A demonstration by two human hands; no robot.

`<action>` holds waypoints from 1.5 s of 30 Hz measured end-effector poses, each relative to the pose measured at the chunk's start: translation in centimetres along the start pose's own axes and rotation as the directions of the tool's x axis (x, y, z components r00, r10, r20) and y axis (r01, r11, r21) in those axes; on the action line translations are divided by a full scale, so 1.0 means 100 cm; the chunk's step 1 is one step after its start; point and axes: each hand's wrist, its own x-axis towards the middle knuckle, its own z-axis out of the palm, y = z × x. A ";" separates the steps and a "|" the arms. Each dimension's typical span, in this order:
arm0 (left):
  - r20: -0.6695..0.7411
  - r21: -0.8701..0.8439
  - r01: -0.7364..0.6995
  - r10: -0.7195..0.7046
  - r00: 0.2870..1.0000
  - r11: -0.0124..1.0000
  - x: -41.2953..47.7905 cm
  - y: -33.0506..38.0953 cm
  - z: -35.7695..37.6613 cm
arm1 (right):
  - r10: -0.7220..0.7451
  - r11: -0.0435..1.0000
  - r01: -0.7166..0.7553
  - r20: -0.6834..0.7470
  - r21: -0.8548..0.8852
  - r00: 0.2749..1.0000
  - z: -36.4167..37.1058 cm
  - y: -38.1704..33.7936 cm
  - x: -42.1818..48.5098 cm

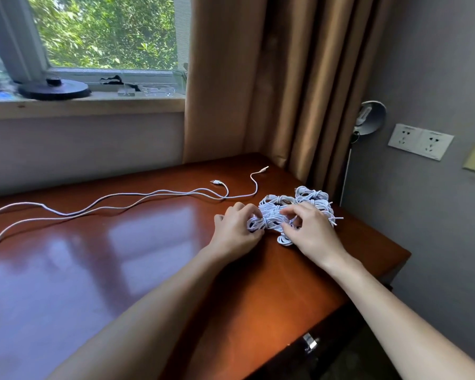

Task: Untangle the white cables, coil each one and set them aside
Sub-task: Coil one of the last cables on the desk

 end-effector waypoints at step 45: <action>0.030 0.354 -0.018 0.008 1.000 0.935 0.064 -0.080 -0.054 | 0.017 0.960 0.102 0.416 -0.260 0.909 0.063 -0.038 0.134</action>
